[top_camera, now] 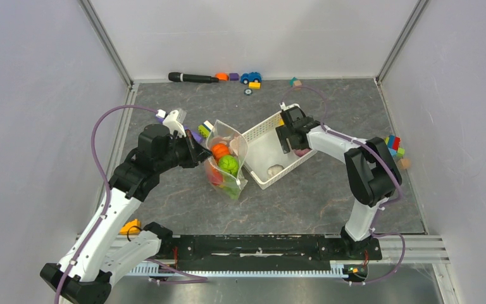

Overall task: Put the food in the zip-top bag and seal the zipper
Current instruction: Pick up the fake vegetable from the bin, then place the fake vegetable in the zipper food storage bag.

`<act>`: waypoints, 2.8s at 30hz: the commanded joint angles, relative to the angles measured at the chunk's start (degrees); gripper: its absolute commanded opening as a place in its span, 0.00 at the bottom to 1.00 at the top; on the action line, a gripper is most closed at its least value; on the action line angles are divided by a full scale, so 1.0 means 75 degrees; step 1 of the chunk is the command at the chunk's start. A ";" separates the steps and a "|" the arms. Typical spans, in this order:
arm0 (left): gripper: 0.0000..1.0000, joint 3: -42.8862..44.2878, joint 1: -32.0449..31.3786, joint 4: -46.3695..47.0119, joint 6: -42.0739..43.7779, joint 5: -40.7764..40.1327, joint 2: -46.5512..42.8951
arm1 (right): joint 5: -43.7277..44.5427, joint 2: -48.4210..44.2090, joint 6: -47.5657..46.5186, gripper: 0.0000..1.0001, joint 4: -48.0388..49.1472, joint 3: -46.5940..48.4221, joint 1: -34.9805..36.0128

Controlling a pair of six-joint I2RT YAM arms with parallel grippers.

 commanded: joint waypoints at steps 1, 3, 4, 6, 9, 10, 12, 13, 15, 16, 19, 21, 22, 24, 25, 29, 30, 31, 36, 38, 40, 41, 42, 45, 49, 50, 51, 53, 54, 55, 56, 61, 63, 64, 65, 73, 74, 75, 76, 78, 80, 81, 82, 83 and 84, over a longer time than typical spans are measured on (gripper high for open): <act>0.02 0.0004 0.0045 0.0269 0.0149 0.0149 -0.0023 | 0.0186 0.0260 0.0167 0.98 -0.0009 0.0491 0.0125; 0.02 0.0004 0.0054 0.0275 0.0149 0.0143 -0.0013 | 0.0098 0.0321 0.0072 0.98 0.0034 0.0502 0.0200; 0.02 0.0015 0.0054 0.0269 0.0144 0.0142 -0.0012 | 0.0044 0.0365 0.0034 0.98 0.0042 0.0520 0.0244; 0.02 0.0004 0.0054 0.0269 0.0146 0.0142 -0.0011 | -0.0112 0.0421 -0.0085 0.98 0.0036 0.0561 0.0319; 0.02 0.0004 0.0054 0.0269 0.0151 0.0142 -0.0021 | -0.0437 0.0440 -0.0228 0.98 0.0055 0.0550 0.0385; 0.02 0.0003 0.0053 0.0269 0.0142 0.0142 -0.0023 | -0.0564 0.0437 -0.0236 0.98 0.0076 0.0533 0.0387; 0.02 0.0007 0.0054 0.0272 0.0150 0.0142 -0.0038 | -0.0730 0.0440 -0.0264 0.97 0.0081 0.0505 0.0399; 0.02 0.0003 0.0054 0.0276 0.0151 0.0142 -0.0046 | -0.0800 0.0440 -0.0261 0.96 0.0078 0.0500 0.0399; 0.02 0.0009 0.0051 0.0272 0.0151 0.0142 -0.0046 | -0.0866 0.0440 -0.0285 0.96 0.0043 0.0474 0.0396; 0.02 0.0007 0.0054 0.0269 0.0150 0.0142 -0.0052 | -0.0828 0.0440 -0.0305 0.96 0.0019 0.0451 0.0401; 0.02 0.0004 0.0054 0.0270 0.0147 0.0143 -0.0058 | -0.0769 0.0457 -0.0383 0.96 -0.0053 0.0432 0.0406; 0.02 0.0003 0.0054 0.0269 0.0150 0.0142 -0.0049 | -0.0695 0.0475 -0.0434 0.95 -0.0150 0.0426 0.0404; 0.02 0.0003 0.0054 0.0272 0.0151 0.0143 -0.0046 | -0.0636 0.0476 -0.0446 0.95 -0.0164 0.0421 0.0397; 0.02 0.0003 0.0054 0.0269 0.0150 0.0142 -0.0052 | -0.0511 0.0484 -0.0450 0.92 -0.0232 0.0431 0.0393; 0.02 0.0001 0.0054 0.0269 0.0150 0.0136 -0.0045 | -0.0428 0.0492 -0.0418 0.90 -0.0298 0.0454 0.0397; 0.02 0.0003 0.0054 0.0269 0.0141 0.0130 -0.0044 | -0.0091 0.0490 -0.0375 0.86 -0.0448 0.0459 0.0393; 0.02 0.0003 0.0054 0.0269 0.0146 0.0131 -0.0035 | -0.0020 0.0476 -0.0376 0.84 -0.0459 0.0445 0.0398; 0.02 0.0003 0.0054 0.0271 0.0150 0.0137 -0.0040 | 0.0041 0.0464 -0.0370 0.84 -0.0488 0.0444 0.0399; 0.02 0.0003 0.0054 0.0269 0.0146 0.0140 -0.0054 | -0.0023 0.0333 -0.0388 0.61 -0.0355 0.0424 0.0398; 0.02 0.0003 0.0055 0.0274 0.0150 0.0131 -0.0049 | -0.0126 0.0229 -0.0382 0.52 -0.0246 0.0397 0.0403; 0.02 0.0003 0.0054 0.0275 0.0150 0.0137 -0.0046 | -0.0154 0.0090 -0.0357 0.46 -0.0162 0.0365 0.0396; 0.02 0.0003 0.0048 0.0275 0.0143 0.0131 -0.0061 | -0.0155 0.0007 -0.0358 0.44 -0.0118 0.0346 0.0402; 0.02 0.0003 0.0054 0.0270 0.0145 0.0136 -0.0058 | -0.0146 -0.0091 -0.0359 0.42 -0.0061 0.0320 0.0399; 0.02 0.0003 0.0055 0.0269 0.0150 0.0133 -0.0058 | -0.0230 -0.0439 -0.0400 0.39 0.0196 0.0149 0.0399; 0.02 0.0003 0.0054 0.0269 0.0144 0.0142 -0.0069 | -0.0800 -0.1038 -0.0493 0.36 0.0738 -0.0215 0.0399; 0.02 0.0003 0.0054 0.0271 0.0150 0.0148 -0.0087 | -0.1071 -0.1203 -0.0531 0.36 0.0938 -0.0320 0.0399; 0.02 0.0003 0.0053 0.0269 0.0149 0.0142 -0.0088 | -0.1321 -0.1426 -0.0561 0.35 0.1143 -0.0467 0.0397; 0.02 0.0003 0.0054 0.0276 0.0151 0.0142 -0.0088 | -0.2044 -0.1921 -0.0669 0.34 0.1695 -0.0782 0.0400; 0.02 0.0003 0.0054 0.0270 0.0151 0.0142 -0.0096 | -0.2374 -0.2189 -0.0691 0.34 0.1950 -0.0944 0.0401; 0.02 0.0012 0.0051 0.0269 0.0142 0.0153 -0.0095 | -0.2781 -0.2453 -0.0692 0.34 0.2251 -0.1100 0.0400; 0.02 0.0005 0.0054 0.0268 0.0143 0.0164 -0.0093 | -0.3045 -0.2680 -0.0702 0.33 0.2560 -0.1212 0.0391; 0.02 0.0006 0.0057 0.0271 0.0139 0.0167 -0.0099 | -0.5017 -0.3474 -0.0810 0.33 0.3310 -0.1198 0.0490; 0.02 0.0015 0.0048 0.0270 0.0142 0.0159 -0.0093 | -0.5759 -0.3710 -0.0833 0.33 0.3677 -0.1167 0.0601; 0.02 0.0008 0.0054 0.0268 0.0138 0.0154 -0.0093 | -0.6136 -0.3821 -0.0823 0.33 0.3831 -0.1154 0.0665; 0.02 0.0005 0.0054 0.0269 0.0142 0.0154 -0.0097 | -0.6398 -0.3912 -0.0814 0.33 0.4013 -0.1140 0.0751; 0.02 0.0017 0.0054 0.0269 0.0147 0.0177 -0.0106 | -0.7248 -0.3971 -0.1699 0.34 0.3805 -0.0181 0.1899; 0.02 0.0015 0.0058 0.0269 0.0150 0.0168 -0.0109 | -0.7385 -0.3901 -0.1765 0.34 0.3757 -0.0029 0.2030; 0.02 0.0015 0.0057 0.0276 0.0145 0.0166 -0.0119 | -0.7535 -0.3837 -0.1787 0.34 0.3746 0.0082 0.2150; 0.02 0.0015 0.0047 0.0272 0.0150 0.0168 -0.0118 | -0.7640 -0.3770 -0.1826 0.34 0.3747 0.0166 0.2271; 0.02 0.0015 0.0063 0.0269 0.0148 0.0166 -0.0120 | -0.7705 -0.3576 -0.1931 0.35 0.3694 0.0329 0.2487; 0.02 0.0015 0.0054 0.0269 0.0145 0.0165 -0.0117 | -0.7558 -0.3325 -0.2096 0.35 0.3498 0.0540 0.2671; 0.02 0.0015 0.0054 0.0269 0.0150 0.0168 -0.0108 | -0.7419 -0.3205 -0.2167 0.35 0.3382 0.0618 0.2759; 0.02 0.0009 0.0054 0.0269 0.0148 0.0172 -0.0105 | -0.7300 -0.3064 -0.2222 0.36 0.3287 0.0709 0.2836; 0.02 0.0008 0.0054 0.0269 0.0151 0.0177 -0.0094 | -0.7134 -0.2954 -0.2271 0.36 0.3171 0.0792 0.2901; 0.02 0.0009 0.0048 0.0269 0.0151 0.0179 -0.0093 | -0.7015 -0.2813 -0.2324 0.37 0.3065 0.0906 0.2965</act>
